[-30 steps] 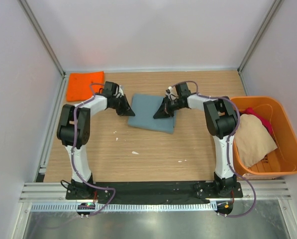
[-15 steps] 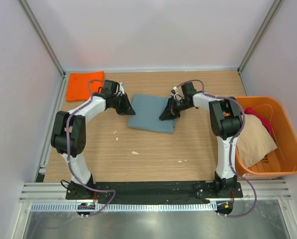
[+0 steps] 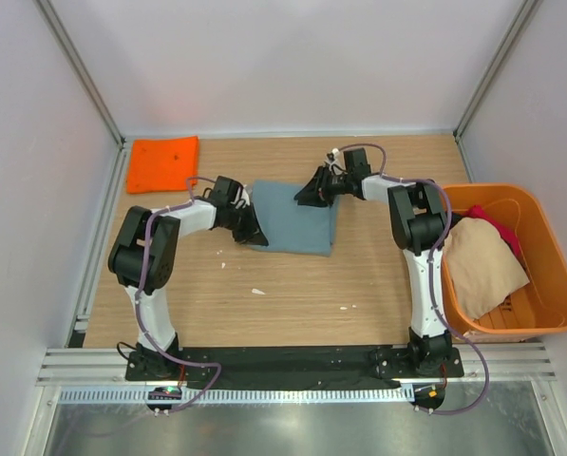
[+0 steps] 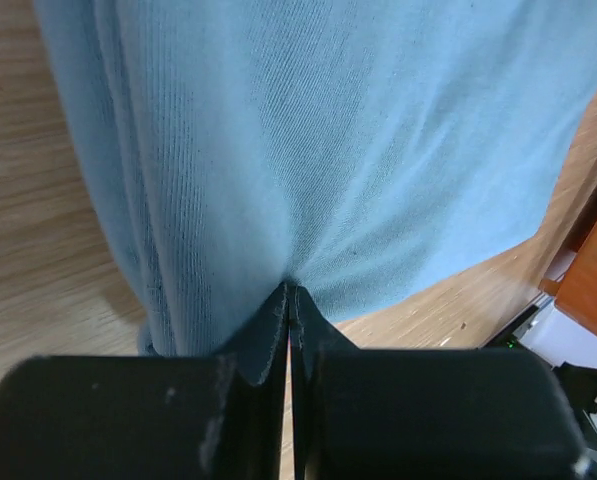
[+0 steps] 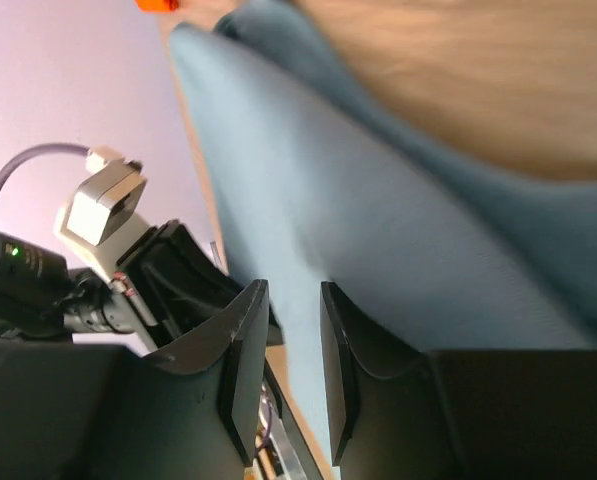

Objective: Fold and stack the t-shirts
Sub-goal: Fold the tshirt, then neatly place the folded tshirt to the corner

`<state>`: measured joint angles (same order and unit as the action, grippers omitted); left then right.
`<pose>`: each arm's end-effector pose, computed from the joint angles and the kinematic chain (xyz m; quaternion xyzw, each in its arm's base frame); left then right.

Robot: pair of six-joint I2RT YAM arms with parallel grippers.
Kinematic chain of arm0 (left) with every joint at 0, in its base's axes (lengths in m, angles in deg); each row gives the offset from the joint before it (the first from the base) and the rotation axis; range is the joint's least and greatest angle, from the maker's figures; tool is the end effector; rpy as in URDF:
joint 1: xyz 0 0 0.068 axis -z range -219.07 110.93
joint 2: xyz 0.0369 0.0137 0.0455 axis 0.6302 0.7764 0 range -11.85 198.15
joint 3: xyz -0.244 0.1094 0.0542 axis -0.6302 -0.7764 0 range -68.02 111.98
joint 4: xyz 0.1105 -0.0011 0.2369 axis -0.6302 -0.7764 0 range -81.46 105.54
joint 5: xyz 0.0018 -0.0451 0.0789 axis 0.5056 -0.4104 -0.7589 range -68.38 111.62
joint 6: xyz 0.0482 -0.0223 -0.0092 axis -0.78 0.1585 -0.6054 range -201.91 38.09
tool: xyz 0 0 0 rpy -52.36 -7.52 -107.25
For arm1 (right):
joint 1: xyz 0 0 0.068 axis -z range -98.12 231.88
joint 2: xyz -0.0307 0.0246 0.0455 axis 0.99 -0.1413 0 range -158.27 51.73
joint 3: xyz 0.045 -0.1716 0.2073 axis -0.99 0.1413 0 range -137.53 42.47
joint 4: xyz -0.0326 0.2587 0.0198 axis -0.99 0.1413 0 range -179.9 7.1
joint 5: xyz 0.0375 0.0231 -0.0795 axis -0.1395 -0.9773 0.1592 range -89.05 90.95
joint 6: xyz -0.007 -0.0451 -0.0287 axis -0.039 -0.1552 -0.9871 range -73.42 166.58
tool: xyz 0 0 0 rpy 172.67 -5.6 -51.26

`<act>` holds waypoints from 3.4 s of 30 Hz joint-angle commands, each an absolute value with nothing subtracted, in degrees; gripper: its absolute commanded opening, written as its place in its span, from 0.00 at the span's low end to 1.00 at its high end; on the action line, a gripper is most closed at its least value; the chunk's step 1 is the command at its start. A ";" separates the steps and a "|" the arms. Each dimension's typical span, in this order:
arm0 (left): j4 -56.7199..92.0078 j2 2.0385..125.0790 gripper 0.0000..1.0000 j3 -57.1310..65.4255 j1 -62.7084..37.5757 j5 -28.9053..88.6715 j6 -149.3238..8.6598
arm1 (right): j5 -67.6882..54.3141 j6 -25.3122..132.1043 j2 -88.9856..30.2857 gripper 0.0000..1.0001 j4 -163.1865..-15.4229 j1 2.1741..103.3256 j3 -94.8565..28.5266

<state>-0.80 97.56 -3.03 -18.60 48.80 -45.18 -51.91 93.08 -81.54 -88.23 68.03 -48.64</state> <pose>0.3468 -0.1469 0.1418 -0.0744 0.9394 -0.3171 0.1066 0.4707 0.1453 0.1196 0.0640 0.8396 0.5305 0.0977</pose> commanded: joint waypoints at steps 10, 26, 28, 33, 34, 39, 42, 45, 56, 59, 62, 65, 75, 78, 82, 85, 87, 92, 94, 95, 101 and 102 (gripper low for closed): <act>-0.79 94.17 0.00 -7.02 -19.55 46.67 -50.45 | -55.21 98.88 -86.00 0.33 -99.76 72.91 -47.97; -0.19 90.97 0.06 -9.30 -21.57 48.35 -49.38 | -55.39 95.10 -80.28 0.34 -92.19 72.12 -48.06; 0.33 92.38 0.05 -10.36 -22.01 47.20 -50.27 | -54.95 92.31 -80.54 0.34 -90.27 72.21 -47.71; 1.48 93.19 0.05 -13.88 -23.86 48.24 -50.27 | -51.18 83.43 -81.33 0.35 -78.67 73.17 -49.72; 1.48 92.14 0.05 -14.23 -23.77 48.69 -50.01 | -50.38 81.93 -81.25 0.35 -76.56 73.61 -50.95; -2.02 81.34 0.14 -15.55 -23.77 50.19 -46.15 | -40.39 69.03 -78.44 0.40 -58.03 74.23 -57.80; -8.77 72.64 0.25 -13.71 -23.77 47.39 -45.79 | -35.63 64.26 -74.58 0.46 -48.79 73.70 -61.76; -15.80 65.60 0.36 -10.99 -23.86 40.10 -47.45 | -29.03 61.00 -69.06 0.54 -44.29 71.78 -62.30; -21.80 54.69 0.48 -9.41 -33.77 31.12 -42.90 | 16.97 49.94 -59.36 0.85 -41.65 41.76 -60.45; -26.45 53.98 0.48 -7.29 -37.12 26.64 -39.29 | 25.28 46.86 -60.94 0.85 -43.22 34.79 -59.31; -29.98 54.07 0.49 -5.71 -38.62 21.98 -36.30 | 32.93 41.50 -63.39 0.84 -47.09 27.23 -57.38; -34.10 53.46 0.50 -5.97 -38.80 17.41 -33.40 | 34.62 39.29 -66.90 0.81 -49.82 24.22 -57.28; -40.88 51.61 0.68 -7.99 -44.07 13.62 -24.52 | 34.53 29.54 -71.93 0.73 -59.57 19.83 -53.16; -40.89 51.87 0.68 -8.08 -44.60 13.89 -24.26 | 35.32 28.22 -73.51 0.70 -62.21 19.74 -52.37; -40.80 52.49 0.68 -8.08 -45.30 14.32 -24.26 | 34.27 27.25 -74.65 0.65 -64.23 19.83 -52.10; -39.57 54.24 0.71 -8.43 -45.92 17.38 -25.39 | 34.44 26.19 -75.71 0.51 -65.29 20.09 -51.49; -38.60 55.65 0.74 -8.35 -46.36 19.50 -26.45 | 35.32 25.49 -75.36 0.33 -67.30 20.70 -50.26; -34.22 62.32 0.76 -8.08 -47.24 29.78 -32.60 | 33.31 24.26 -73.26 0.15 -67.84 23.07 -49.29; -31.76 63.91 0.80 -8.60 -47.24 33.47 -33.48 | 31.46 23.99 -69.66 0.10 -68.37 23.95 -48.24; -28.87 65.83 0.81 -8.87 -47.24 38.10 -33.92 | 30.58 23.73 -68.60 0.09 -68.11 24.13 -47.97; -6.16 72.96 0.84 -14.14 -47.15 58.42 -26.30 | 20.83 22.50 -59.02 0.02 -65.03 25.27 -44.81; -2.43 74.71 0.87 -15.45 -46.80 61.93 -22.45 | 19.95 22.67 -58.05 0.02 -64.16 25.45 -44.11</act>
<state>-19.40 72.25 -12.93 -46.92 46.72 -29.16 25.29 23.56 -65.56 -64.93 25.30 -44.64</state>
